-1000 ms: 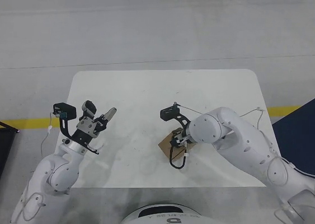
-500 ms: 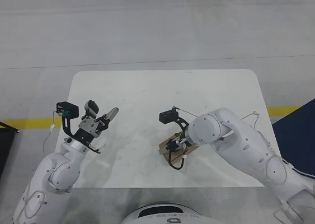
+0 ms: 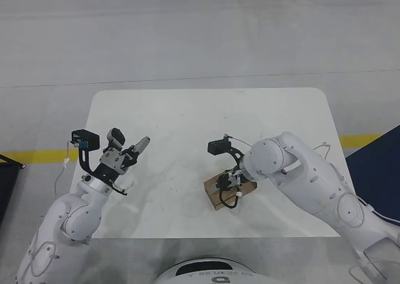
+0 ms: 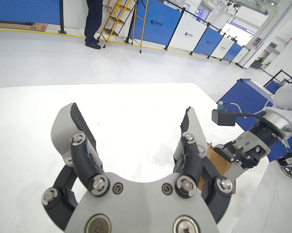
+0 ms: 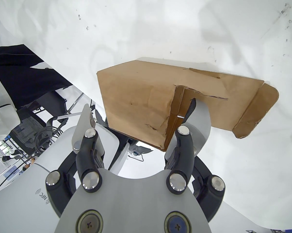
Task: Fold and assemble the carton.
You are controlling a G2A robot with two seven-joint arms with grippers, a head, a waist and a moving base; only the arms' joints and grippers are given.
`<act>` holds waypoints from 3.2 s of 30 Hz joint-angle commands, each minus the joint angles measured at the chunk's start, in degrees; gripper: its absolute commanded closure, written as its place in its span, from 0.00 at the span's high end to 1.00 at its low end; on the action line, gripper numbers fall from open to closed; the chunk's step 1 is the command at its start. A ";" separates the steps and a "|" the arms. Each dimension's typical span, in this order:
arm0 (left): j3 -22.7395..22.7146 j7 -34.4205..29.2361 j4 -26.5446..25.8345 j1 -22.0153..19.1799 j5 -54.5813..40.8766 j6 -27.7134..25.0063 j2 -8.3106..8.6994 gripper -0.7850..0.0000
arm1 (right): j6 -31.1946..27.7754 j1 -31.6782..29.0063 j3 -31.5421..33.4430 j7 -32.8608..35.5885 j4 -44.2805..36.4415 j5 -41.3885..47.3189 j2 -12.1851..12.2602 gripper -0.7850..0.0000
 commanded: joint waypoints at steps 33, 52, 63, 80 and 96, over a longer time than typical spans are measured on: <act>-0.23 0.27 0.37 0.76 -0.51 -1.34 -0.53 1.00 | -1.06 1.79 -6.74 3.18 -6.47 -8.79 0.52 0.49; 0.16 0.62 -0.30 2.61 0.14 -0.85 -0.84 1.00 | -1.35 2.52 -9.27 3.46 -4.58 -11.07 0.36 0.67; 0.47 -0.16 -0.39 2.26 0.21 -0.68 -0.99 1.00 | -2.73 3.56 -10.44 2.50 -0.46 -9.81 -0.90 0.51; 0.49 -0.93 1.29 0.16 -0.94 -1.43 -1.18 1.00 | -2.44 5.03 -10.34 3.50 -0.53 -8.95 -1.98 0.73; 2.67 -4.26 4.64 -3.95 -2.26 -3.23 -1.38 1.00 | 2.06 -2.39 4.74 -5.57 -19.51 -4.11 0.89 0.89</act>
